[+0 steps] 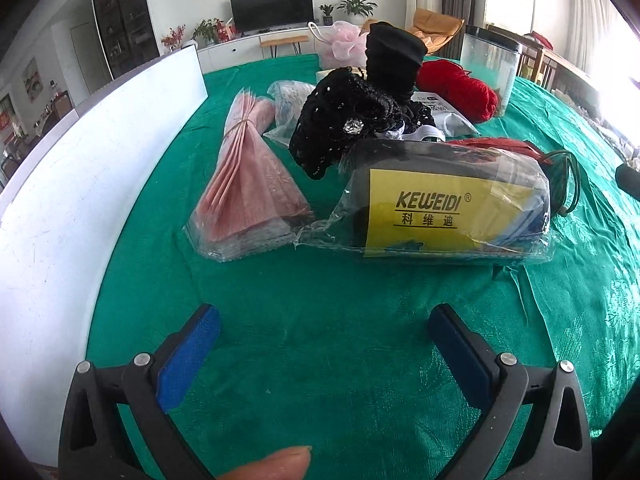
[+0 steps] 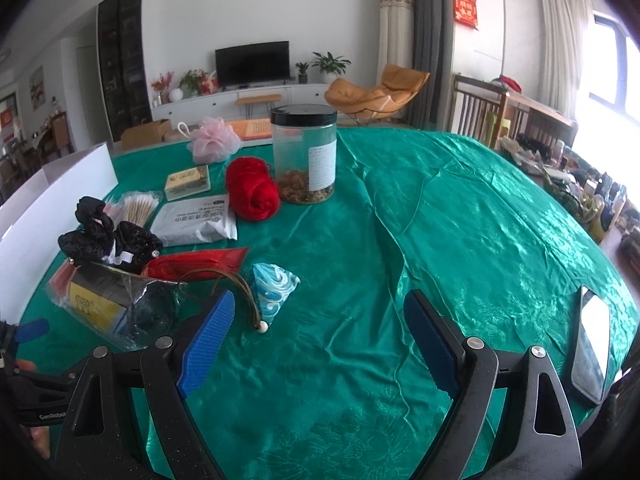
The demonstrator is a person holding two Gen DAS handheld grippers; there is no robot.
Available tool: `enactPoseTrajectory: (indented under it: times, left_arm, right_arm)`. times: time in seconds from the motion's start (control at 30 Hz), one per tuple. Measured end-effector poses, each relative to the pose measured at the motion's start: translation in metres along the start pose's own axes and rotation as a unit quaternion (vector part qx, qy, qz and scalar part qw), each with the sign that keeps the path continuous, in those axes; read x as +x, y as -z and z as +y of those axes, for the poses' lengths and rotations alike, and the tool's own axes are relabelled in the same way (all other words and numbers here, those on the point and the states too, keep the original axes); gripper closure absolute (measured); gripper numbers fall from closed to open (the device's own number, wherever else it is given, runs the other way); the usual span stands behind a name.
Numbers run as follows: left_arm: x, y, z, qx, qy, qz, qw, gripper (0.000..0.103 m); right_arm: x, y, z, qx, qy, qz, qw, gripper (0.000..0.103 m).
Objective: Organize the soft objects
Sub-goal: 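Move the left tool toward the yellow KEWEIDI package, then grasp the KEWEIDI package with the left tool while the right tool grasps the teal pouch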
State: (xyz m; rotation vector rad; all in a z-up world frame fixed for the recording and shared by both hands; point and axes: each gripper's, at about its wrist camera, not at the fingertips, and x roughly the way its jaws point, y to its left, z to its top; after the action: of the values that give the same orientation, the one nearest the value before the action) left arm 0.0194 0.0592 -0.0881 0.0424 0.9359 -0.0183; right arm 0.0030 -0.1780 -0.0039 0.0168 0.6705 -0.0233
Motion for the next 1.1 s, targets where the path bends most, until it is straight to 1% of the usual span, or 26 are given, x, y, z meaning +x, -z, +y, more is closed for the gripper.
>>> enactPoseTrajectory:
  times: [0.07,0.3,0.67,0.73,0.8,0.83,0.87,0.93,0.97,1.0,1.03,1.1]
  left_arm:
    - [0.001,0.0,0.004,-0.009,0.01,0.005,0.9999,0.0]
    - [0.0,0.001,0.003,-0.011,0.008,0.003,0.9999,0.0]
    - [-0.003,0.008,0.007,-0.006,0.01,-0.005,0.9999,0.0]
    - [-0.003,0.007,0.008,0.004,0.018,0.002,0.9998,0.0]
    - [-0.004,0.003,0.007,0.028,0.039,0.024,0.9986,0.0]
    - [-0.007,-0.001,0.004,0.047,0.061,0.031,0.9965,0.0]
    - [-0.013,-0.005,0.002,0.067,0.089,0.024,0.9935,0.0]
    - [-0.033,-0.015,-0.008,0.119,0.135,-0.017,0.9835,0.0]
    - [-0.041,-0.021,-0.018,0.158,0.144,-0.033,0.9762,0.0]
    - [-0.046,-0.026,-0.03,0.206,0.145,-0.044,0.9668,0.0]
    - [-0.049,-0.03,-0.043,0.254,0.14,-0.054,0.9554,0.0]
    - [-0.044,-0.039,-0.067,0.331,0.13,-0.065,0.9324,0.0]
  right_arm:
    - [0.004,0.001,-0.001,0.004,-0.006,0.009,1.0,0.014]
    - [0.012,0.009,0.009,-0.012,-0.026,0.034,0.999,0.014]
    - [0.019,0.012,-0.008,0.034,-0.029,0.062,0.997,0.014]
    - [0.019,0.012,-0.01,0.038,-0.029,0.064,0.997,0.014]
    - [0.019,0.012,-0.008,0.036,-0.033,0.064,0.997,0.014]
    - [0.019,0.012,-0.007,0.031,-0.033,0.065,0.997,0.014]
    - [0.02,0.013,-0.005,0.026,-0.032,0.066,0.997,0.014]
    - [0.021,0.013,-0.002,0.019,-0.031,0.068,0.997,0.014]
    - [0.021,0.013,-0.002,0.019,-0.032,0.068,0.997,0.014]
    - [0.021,0.013,-0.002,0.022,-0.032,0.068,0.997,0.014]
    - [0.021,0.012,-0.004,0.028,-0.033,0.068,0.997,0.014]
    - [0.023,0.012,-0.011,0.045,-0.034,0.071,0.996,0.014]
